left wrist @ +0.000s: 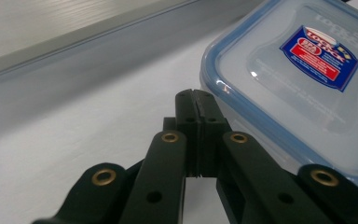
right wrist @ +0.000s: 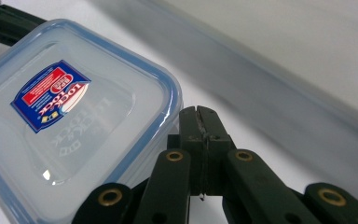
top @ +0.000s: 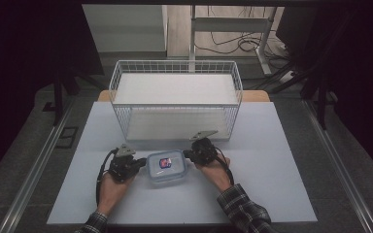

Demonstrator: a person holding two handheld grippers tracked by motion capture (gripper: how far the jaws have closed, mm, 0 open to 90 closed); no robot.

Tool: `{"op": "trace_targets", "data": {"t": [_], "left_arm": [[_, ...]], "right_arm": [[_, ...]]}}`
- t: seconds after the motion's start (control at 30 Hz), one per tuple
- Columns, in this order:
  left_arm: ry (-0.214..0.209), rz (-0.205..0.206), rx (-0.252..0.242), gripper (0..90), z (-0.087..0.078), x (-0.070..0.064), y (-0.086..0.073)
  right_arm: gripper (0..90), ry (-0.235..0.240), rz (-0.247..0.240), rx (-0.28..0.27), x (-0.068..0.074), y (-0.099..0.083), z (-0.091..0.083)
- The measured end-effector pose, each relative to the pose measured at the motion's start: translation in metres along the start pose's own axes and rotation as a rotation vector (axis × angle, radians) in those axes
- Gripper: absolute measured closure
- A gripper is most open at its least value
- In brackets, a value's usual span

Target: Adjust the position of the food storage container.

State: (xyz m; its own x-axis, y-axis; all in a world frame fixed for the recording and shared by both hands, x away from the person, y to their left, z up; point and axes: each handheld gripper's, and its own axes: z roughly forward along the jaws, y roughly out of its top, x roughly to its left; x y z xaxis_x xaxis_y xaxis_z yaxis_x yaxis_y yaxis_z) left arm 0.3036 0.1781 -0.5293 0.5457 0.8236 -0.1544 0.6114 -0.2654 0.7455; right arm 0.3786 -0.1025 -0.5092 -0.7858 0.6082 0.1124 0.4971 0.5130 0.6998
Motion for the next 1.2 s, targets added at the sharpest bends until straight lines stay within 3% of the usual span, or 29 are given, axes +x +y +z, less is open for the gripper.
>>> {"op": "trace_targets", "data": {"t": [0.2,0.63,0.67,0.77,0.83,0.87,0.97,1.0,1.07,1.1,1.13,1.2], "left_arm": [[-0.030,0.036,0.013,90.0,0.003,-0.013,0.003],[-0.082,0.074,0.032,90.0,0.011,-0.037,0.004],[-0.085,0.077,0.039,90.0,0.009,-0.037,0.005],[-0.076,0.068,0.005,89.1,-0.009,-0.033,0.003],[-0.092,0.062,-0.006,84.8,-0.015,-0.032,0.002],[-0.106,0.063,-0.019,81.4,-0.024,-0.032,-0.003],[-0.108,0.060,-0.024,74.6,-0.030,-0.033,-0.009],[-0.103,0.059,-0.028,60.5,-0.035,-0.034,-0.014],[-0.086,0.069,-0.036,47.9,-0.038,-0.036,-0.020],[-0.086,0.069,-0.036,42.1,-0.038,-0.036,-0.020],[-0.083,0.063,-0.032,42.1,-0.038,-0.036,-0.024],[-0.075,0.064,-0.018,30.3,-0.038,-0.037,-0.031]], "right_arm": [[89.2,0.015,0.033,-0.012,0.002,-0.020,-0.020],[89.1,-0.014,0.036,0.018,0.006,-0.045,-0.046],[89.0,-0.008,0.036,0.019,0.005,-0.046,-0.047],[87.1,-0.055,0.006,0.001,0.006,-0.049,-0.062],[85.9,-0.053,0.012,-0.012,0.006,-0.049,-0.068],[82.6,-0.047,0.018,-0.042,0.006,-0.053,-0.078],[78.4,-0.050,0.021,-0.060,0.007,-0.058,-0.087],[71.7,-0.048,0.024,-0.073,0.010,-0.063,-0.094],[63.1,-0.043,0.028,-0.083,0.012,-0.068,-0.097],[63.1,-0.043,0.028,-0.083,0.012,-0.068,-0.097],[56.1,-0.047,0.030,-0.083,0.014,-0.070,-0.099],[44.2,-0.051,0.026,-0.076,0.017,-0.075,-0.099]]}}
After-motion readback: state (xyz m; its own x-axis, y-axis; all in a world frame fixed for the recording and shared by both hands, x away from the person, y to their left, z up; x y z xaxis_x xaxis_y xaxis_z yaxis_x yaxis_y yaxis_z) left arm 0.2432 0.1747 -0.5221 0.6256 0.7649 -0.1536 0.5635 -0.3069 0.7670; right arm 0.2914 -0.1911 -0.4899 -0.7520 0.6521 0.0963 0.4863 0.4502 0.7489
